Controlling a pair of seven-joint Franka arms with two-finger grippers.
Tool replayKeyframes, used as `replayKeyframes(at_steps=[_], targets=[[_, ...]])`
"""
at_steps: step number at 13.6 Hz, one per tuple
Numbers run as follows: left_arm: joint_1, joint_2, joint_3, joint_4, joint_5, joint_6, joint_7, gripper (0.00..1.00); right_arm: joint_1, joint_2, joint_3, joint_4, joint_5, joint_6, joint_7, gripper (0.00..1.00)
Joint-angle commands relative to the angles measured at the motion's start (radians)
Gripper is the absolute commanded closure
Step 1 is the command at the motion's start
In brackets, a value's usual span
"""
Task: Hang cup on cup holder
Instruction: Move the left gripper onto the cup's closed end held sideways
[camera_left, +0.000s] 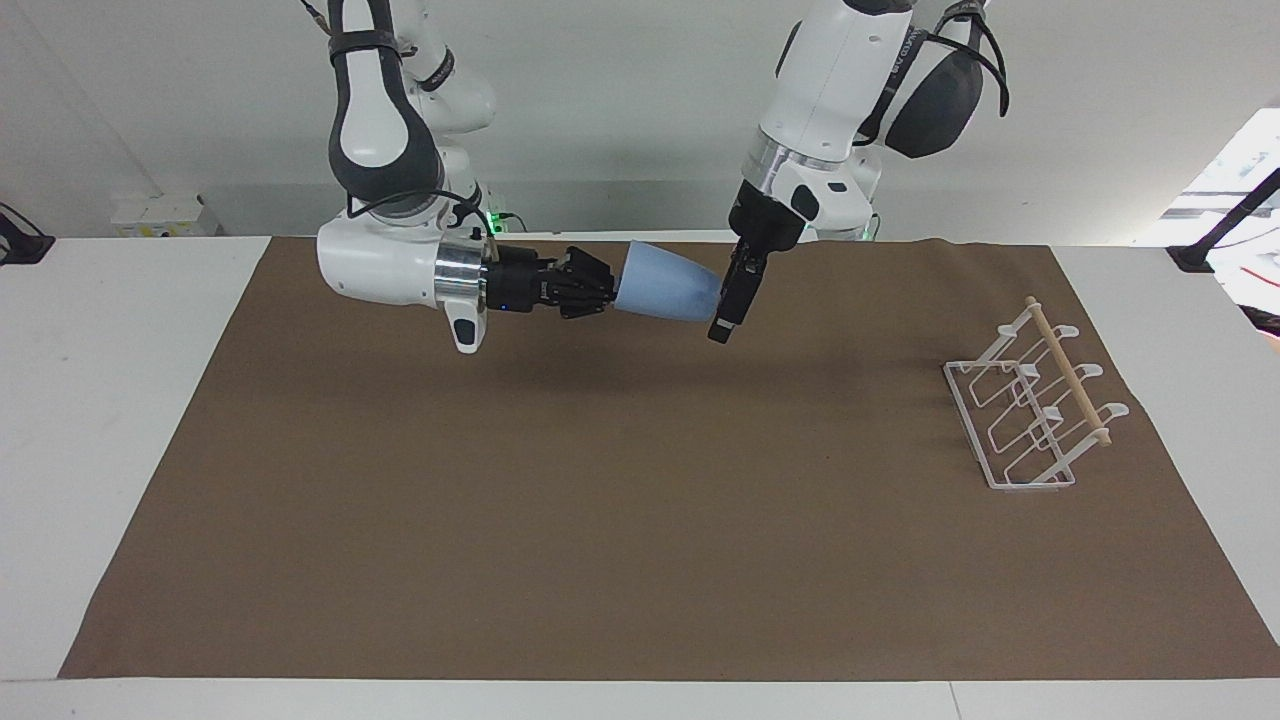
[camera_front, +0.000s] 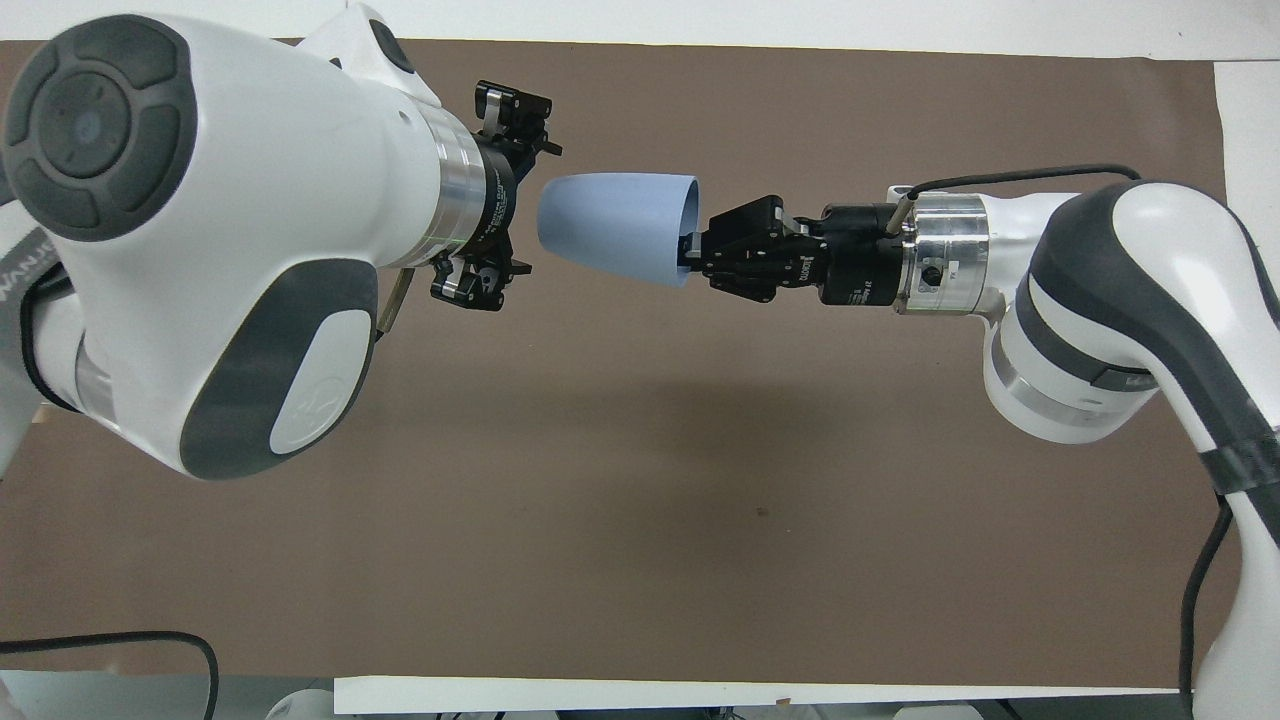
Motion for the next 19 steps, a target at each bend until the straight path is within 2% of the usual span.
replayKeyframes(at_steps=[1, 10, 19], targets=[[-0.031, 0.003, 0.011, 0.008, -0.020, 0.005, -0.018, 0.00, -0.011, -0.027, 0.002, -0.029, 0.024, -0.009, -0.009, 1.00], [-0.085, 0.000, 0.010, -0.026, -0.044, 0.140, -0.076, 0.00, -0.009, -0.027, 0.002, -0.036, 0.024, -0.009, -0.009, 1.00], [-0.102, 0.012, 0.010, -0.041, -0.043, 0.158, -0.077, 0.03, -0.009, -0.027, 0.002, -0.036, 0.024, -0.008, -0.009, 1.00]])
